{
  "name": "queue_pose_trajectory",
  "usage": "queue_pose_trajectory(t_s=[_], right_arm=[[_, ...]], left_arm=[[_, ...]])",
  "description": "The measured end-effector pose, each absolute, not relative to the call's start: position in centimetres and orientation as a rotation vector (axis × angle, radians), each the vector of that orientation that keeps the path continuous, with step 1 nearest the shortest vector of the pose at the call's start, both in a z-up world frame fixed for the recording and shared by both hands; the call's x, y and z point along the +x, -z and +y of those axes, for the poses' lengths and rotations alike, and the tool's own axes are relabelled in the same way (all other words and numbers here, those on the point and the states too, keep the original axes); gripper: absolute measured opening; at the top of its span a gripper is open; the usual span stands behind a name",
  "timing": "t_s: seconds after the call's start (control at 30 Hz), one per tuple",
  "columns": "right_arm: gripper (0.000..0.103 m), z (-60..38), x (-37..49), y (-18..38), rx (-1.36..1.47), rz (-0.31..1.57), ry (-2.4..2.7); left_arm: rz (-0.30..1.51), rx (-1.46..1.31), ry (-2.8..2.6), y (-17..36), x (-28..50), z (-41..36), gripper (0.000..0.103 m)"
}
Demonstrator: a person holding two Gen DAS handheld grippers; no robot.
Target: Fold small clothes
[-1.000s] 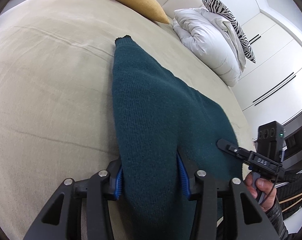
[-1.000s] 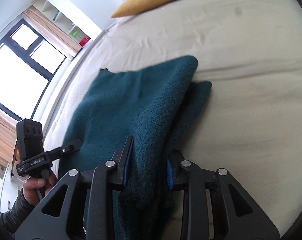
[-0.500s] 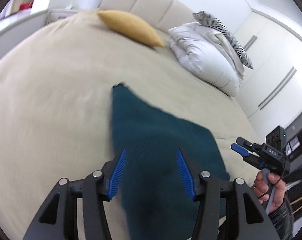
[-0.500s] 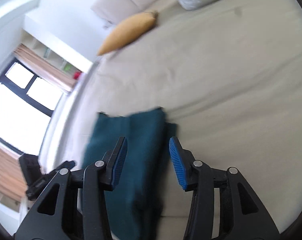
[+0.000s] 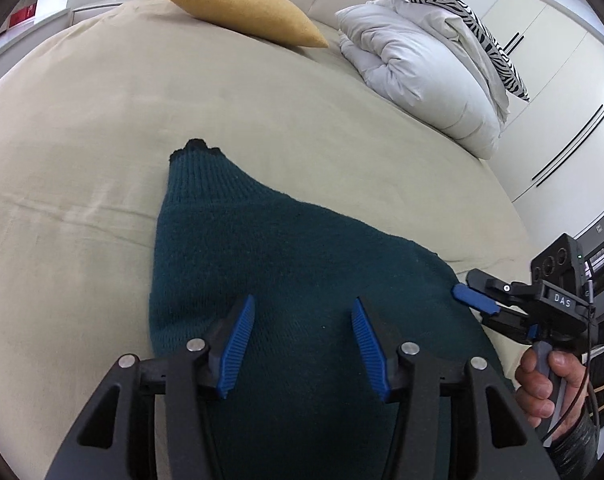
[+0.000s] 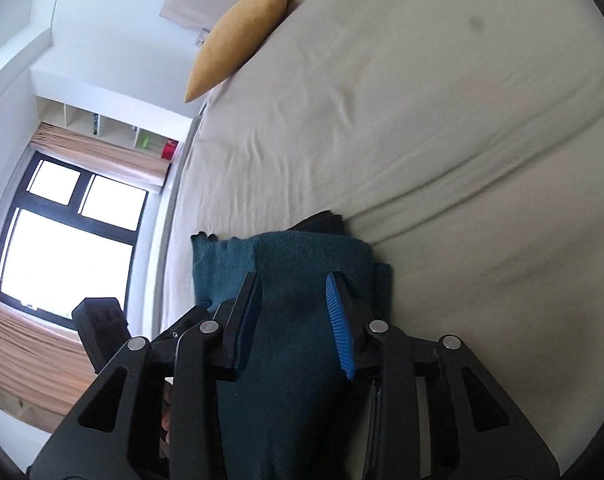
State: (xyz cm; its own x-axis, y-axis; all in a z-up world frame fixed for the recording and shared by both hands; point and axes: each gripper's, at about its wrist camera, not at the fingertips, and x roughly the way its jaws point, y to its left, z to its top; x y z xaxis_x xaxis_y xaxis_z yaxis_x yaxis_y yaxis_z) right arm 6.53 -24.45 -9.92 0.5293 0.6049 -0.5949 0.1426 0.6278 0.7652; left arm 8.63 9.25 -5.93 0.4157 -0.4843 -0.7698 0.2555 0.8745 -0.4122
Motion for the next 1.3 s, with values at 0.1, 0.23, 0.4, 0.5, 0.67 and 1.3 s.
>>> queue_pose_trajectory(t_s=[0.1, 0.23, 0.4, 0.5, 0.67, 1.3], right_arm=[[0.036, -25.0, 4.4, 7.8, 0.877, 0.955, -0.356], [0.036, -22.5, 1.2, 5.7, 0.852, 0.955, -0.550], [0.032, -22.3, -0.6, 10.7, 0.906, 1.105, -0.510], [0.020, -23.7, -1.3, 11.7, 0.950, 1.108, -0.485], [0.045, -24.4, -4.0, 10.3, 0.823, 1.142, -0.352], [0.040, -18.2, -4.7, 11.4, 0.800, 1.231, -0.597]], left_arm=[[1.033, -0.213, 0.456, 5.7, 8.3, 8.9, 0.054], [1.027, -0.203, 0.452, 5.6, 8.4, 8.7, 0.054], [1.017, -0.196, 0.463, 5.6, 8.3, 8.7, 0.054], [1.013, -0.215, 0.478, 5.8, 8.1, 9.1, 0.053], [1.003, -0.234, 0.464, 4.3, 6.7, 10.0, 0.053], [0.986, -0.108, 0.492, 3.6, -2.6, 10.8, 0.053]])
